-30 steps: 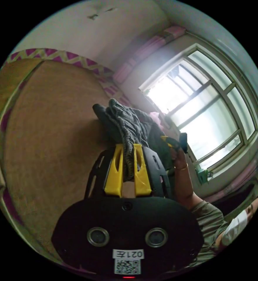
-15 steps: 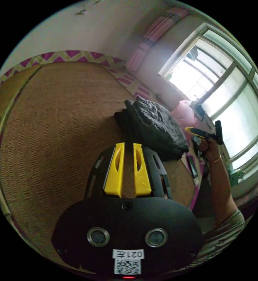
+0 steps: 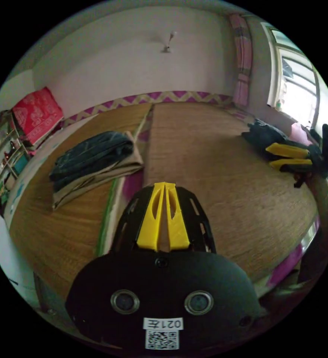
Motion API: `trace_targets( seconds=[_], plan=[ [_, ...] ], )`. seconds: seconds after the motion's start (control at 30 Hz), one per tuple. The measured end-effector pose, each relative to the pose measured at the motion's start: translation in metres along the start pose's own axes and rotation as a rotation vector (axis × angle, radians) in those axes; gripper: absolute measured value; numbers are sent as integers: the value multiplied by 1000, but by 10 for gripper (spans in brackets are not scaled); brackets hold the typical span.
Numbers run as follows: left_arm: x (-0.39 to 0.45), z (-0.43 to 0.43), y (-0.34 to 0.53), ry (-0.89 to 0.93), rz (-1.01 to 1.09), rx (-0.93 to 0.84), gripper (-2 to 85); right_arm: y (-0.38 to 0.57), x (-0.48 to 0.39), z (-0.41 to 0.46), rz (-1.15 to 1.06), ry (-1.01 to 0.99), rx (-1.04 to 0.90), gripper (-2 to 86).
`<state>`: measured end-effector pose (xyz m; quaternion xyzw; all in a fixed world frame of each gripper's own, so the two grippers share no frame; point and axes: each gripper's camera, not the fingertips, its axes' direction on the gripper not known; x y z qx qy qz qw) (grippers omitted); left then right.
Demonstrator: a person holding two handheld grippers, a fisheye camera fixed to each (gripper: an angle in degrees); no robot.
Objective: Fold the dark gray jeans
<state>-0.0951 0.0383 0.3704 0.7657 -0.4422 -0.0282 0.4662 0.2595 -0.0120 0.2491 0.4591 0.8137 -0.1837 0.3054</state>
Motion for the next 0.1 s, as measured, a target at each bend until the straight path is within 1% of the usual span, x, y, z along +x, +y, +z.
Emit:
trace_targets(
  seconds=[0.03, 0.1],
  plan=[
    [-26, -8, 19, -25, -54, -13, -10, -25, -38, 30, -50, -8, -47, 99],
    [-63, -21, 47, -65, -143, -14, -10, -61, -89, 71, -105, -34, -76, 98]
  ],
)
